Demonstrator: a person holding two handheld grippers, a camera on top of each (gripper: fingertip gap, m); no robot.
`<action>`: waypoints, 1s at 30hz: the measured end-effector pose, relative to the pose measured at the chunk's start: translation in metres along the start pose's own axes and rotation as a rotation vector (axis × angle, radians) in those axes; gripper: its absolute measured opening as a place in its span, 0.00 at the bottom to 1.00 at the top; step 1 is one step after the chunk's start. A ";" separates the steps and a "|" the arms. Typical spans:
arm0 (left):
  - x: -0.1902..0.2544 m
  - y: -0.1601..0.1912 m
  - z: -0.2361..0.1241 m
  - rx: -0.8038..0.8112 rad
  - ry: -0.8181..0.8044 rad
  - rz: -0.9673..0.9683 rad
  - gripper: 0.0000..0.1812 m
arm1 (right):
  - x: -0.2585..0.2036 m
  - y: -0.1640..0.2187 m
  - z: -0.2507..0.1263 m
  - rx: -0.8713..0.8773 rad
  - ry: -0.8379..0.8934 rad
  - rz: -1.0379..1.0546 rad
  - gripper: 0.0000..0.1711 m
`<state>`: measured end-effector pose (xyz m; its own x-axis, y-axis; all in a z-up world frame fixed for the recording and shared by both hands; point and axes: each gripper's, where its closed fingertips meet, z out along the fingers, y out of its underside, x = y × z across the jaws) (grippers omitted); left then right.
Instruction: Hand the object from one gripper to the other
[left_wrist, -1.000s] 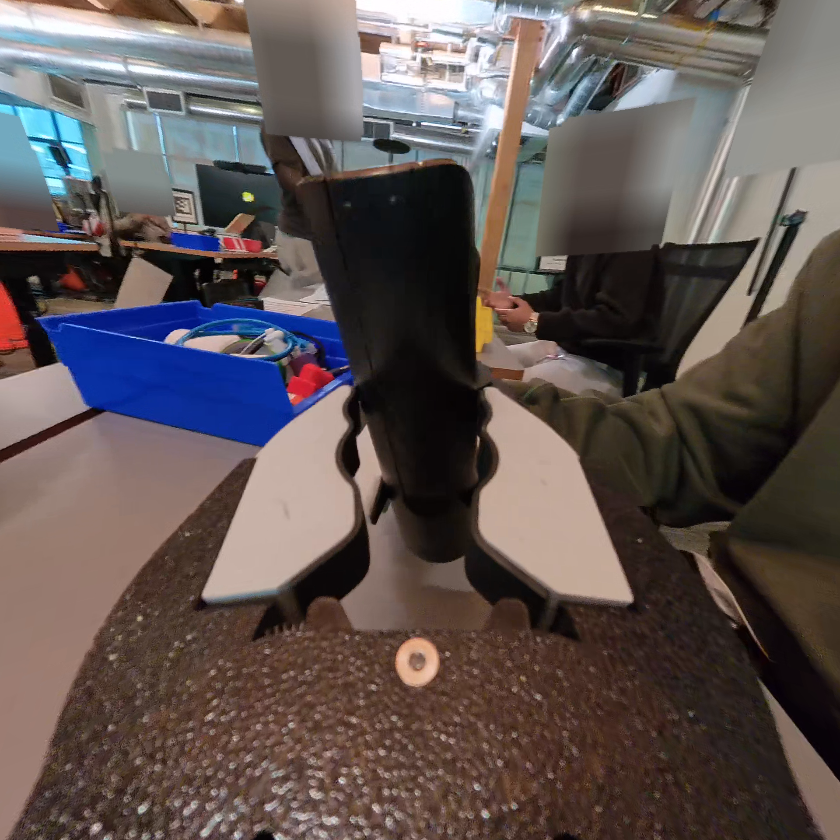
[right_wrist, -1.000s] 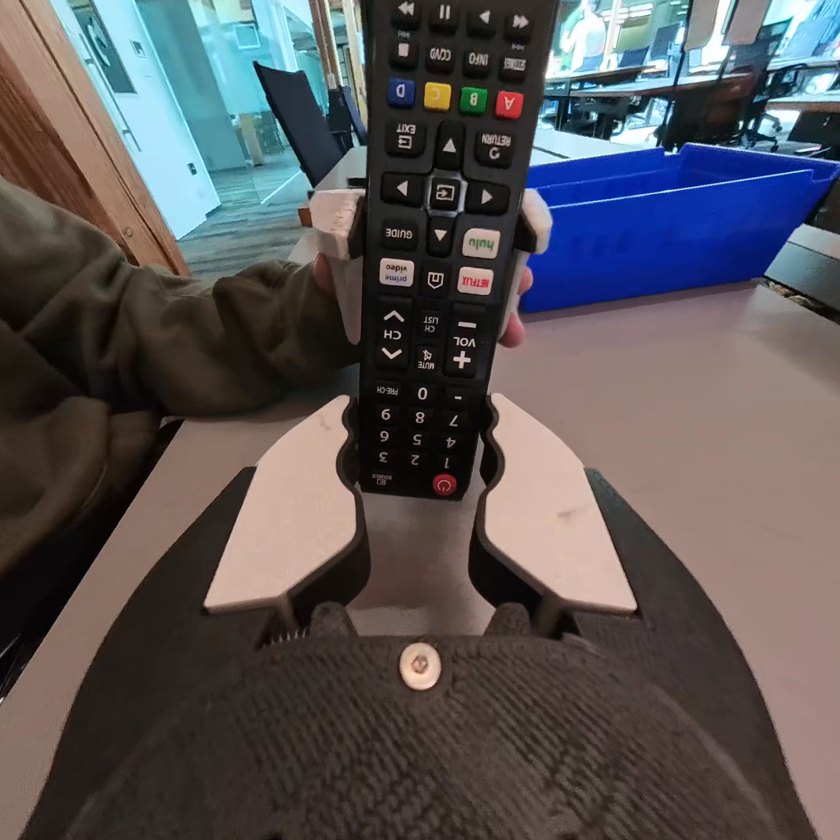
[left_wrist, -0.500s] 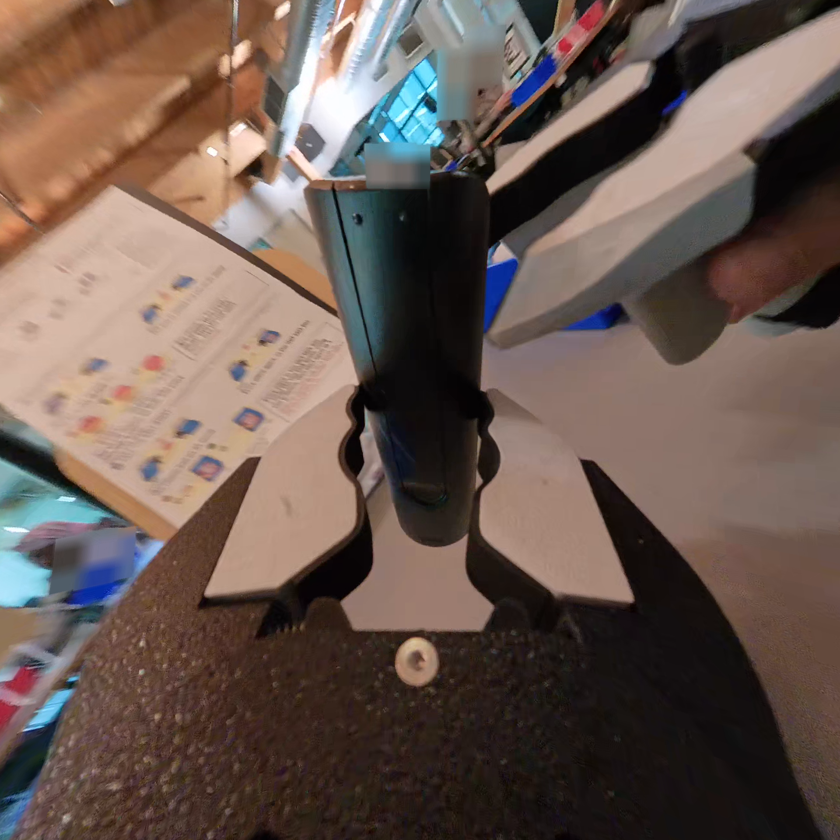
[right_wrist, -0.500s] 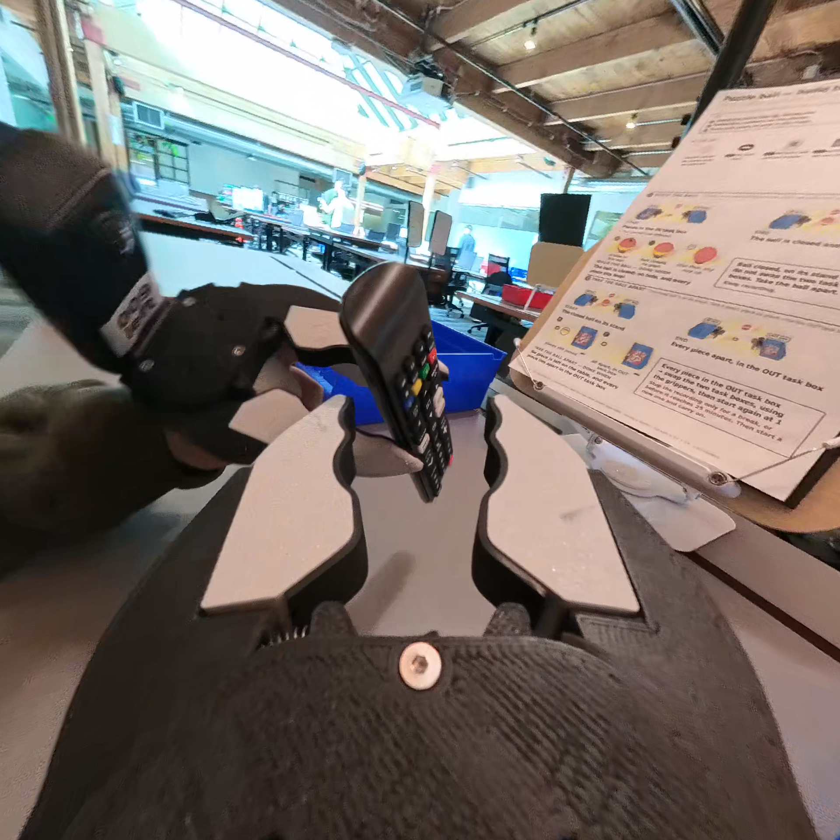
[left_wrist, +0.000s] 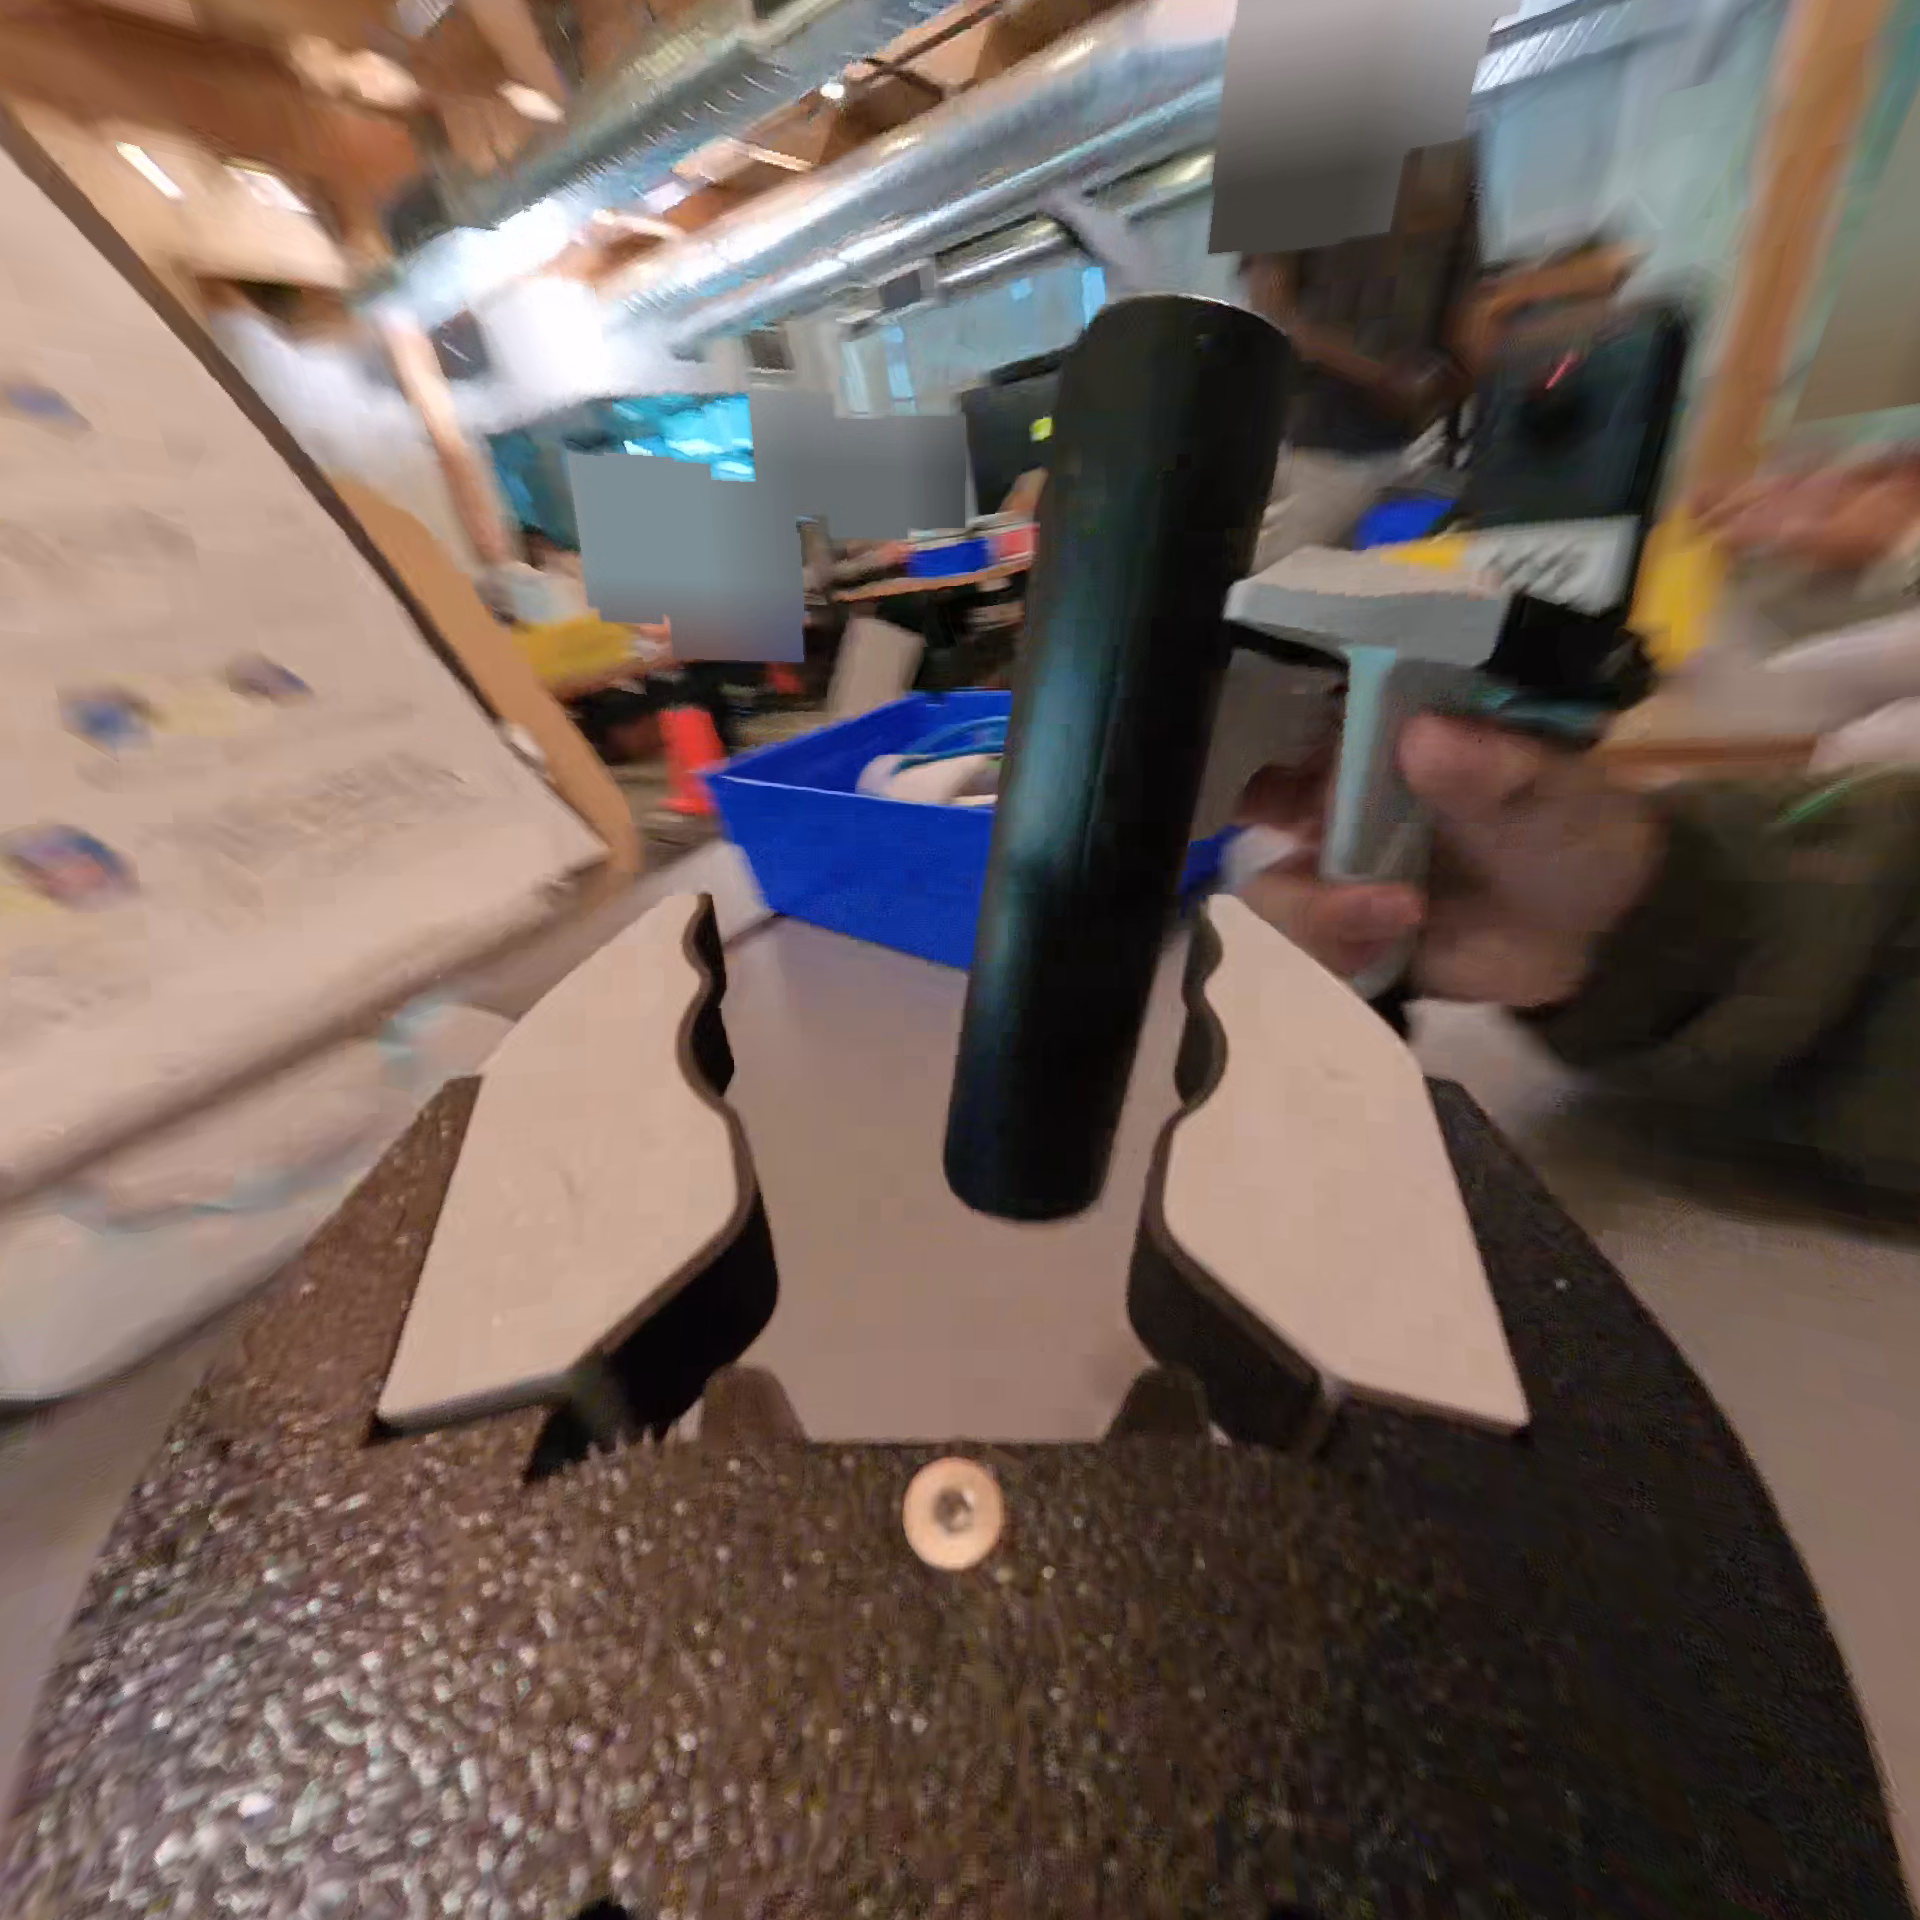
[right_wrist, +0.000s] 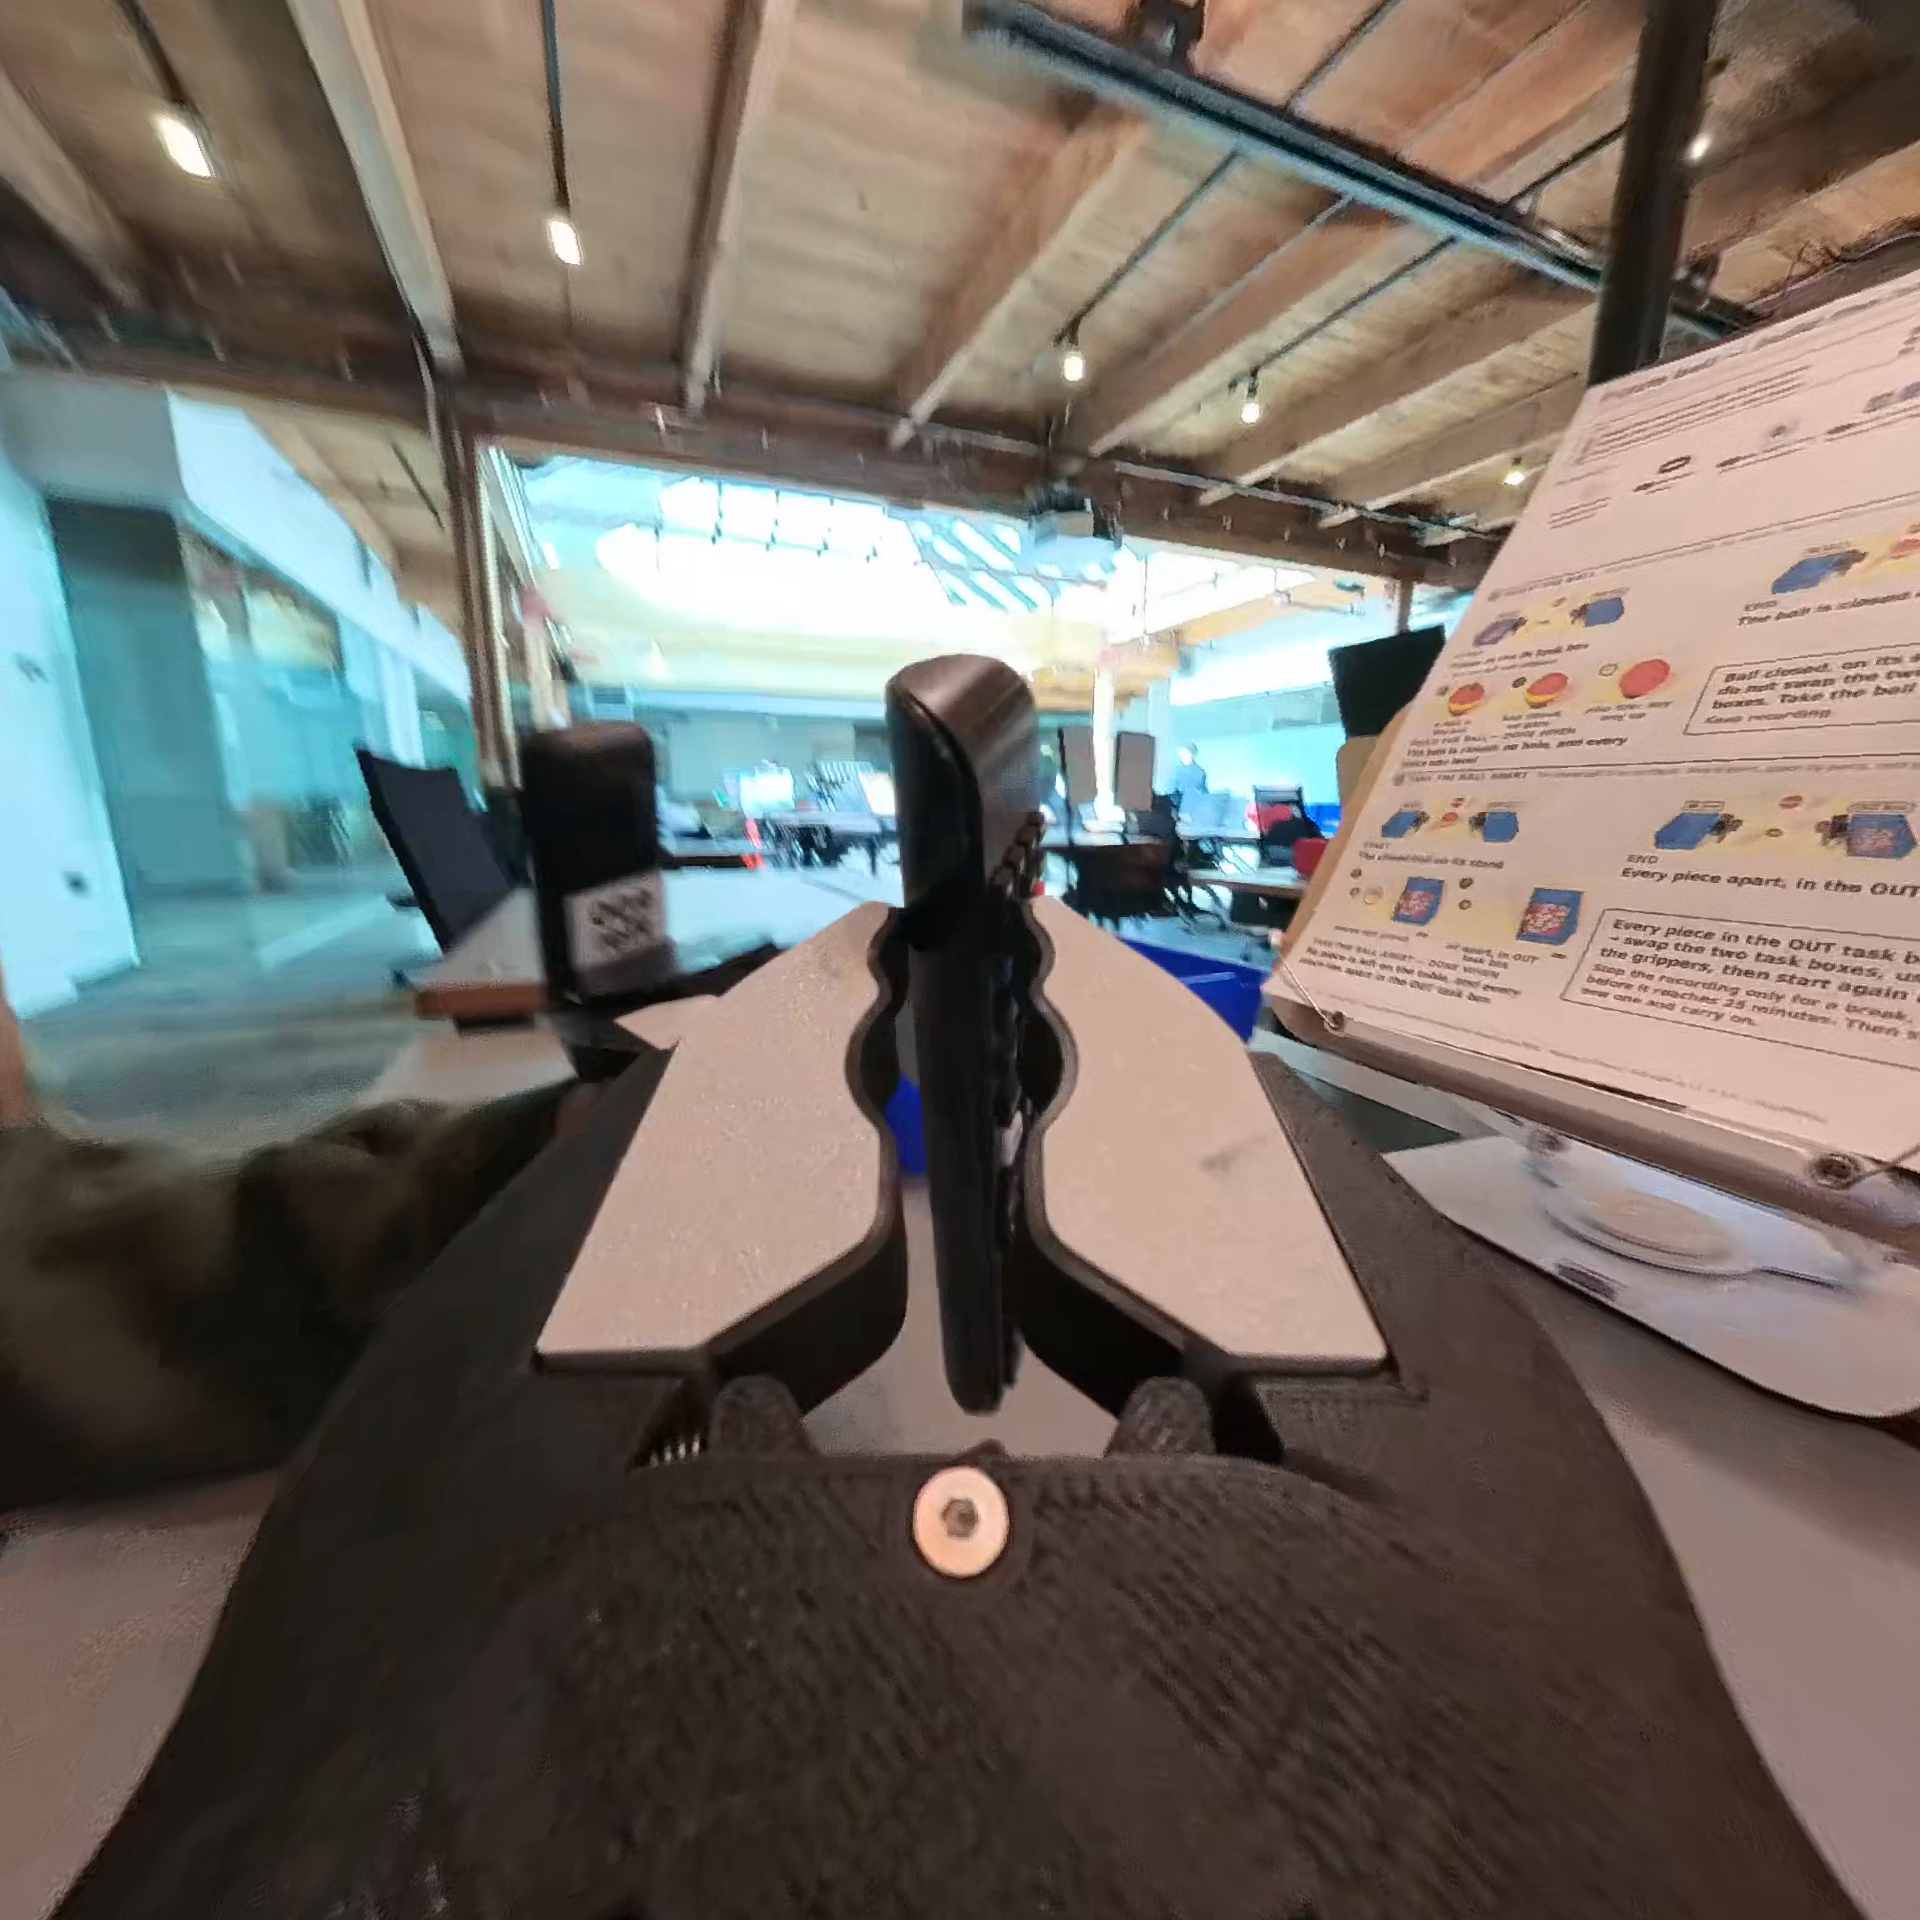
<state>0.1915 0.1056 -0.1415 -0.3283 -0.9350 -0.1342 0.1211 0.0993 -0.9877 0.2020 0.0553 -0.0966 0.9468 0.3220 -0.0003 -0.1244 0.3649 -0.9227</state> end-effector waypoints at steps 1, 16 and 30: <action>0.001 0.004 -0.001 -0.003 0.075 -0.143 0.46 | 0.003 -0.007 -0.005 0.051 -0.012 0.041 0.11; 0.041 -0.003 0.003 0.220 0.477 -0.618 0.13 | 0.014 -0.024 -0.017 0.178 -0.052 0.236 0.14; 0.010 0.005 -0.001 -0.096 -0.350 1.506 0.13 | 0.033 0.033 -0.009 -0.056 -0.051 0.835 0.38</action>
<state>0.1876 0.0972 -0.1483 0.2677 0.0170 -0.9633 0.0640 0.9973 0.0353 0.2321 0.0701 -0.1304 0.5355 0.5065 -0.6758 -0.7625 -0.0542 -0.6447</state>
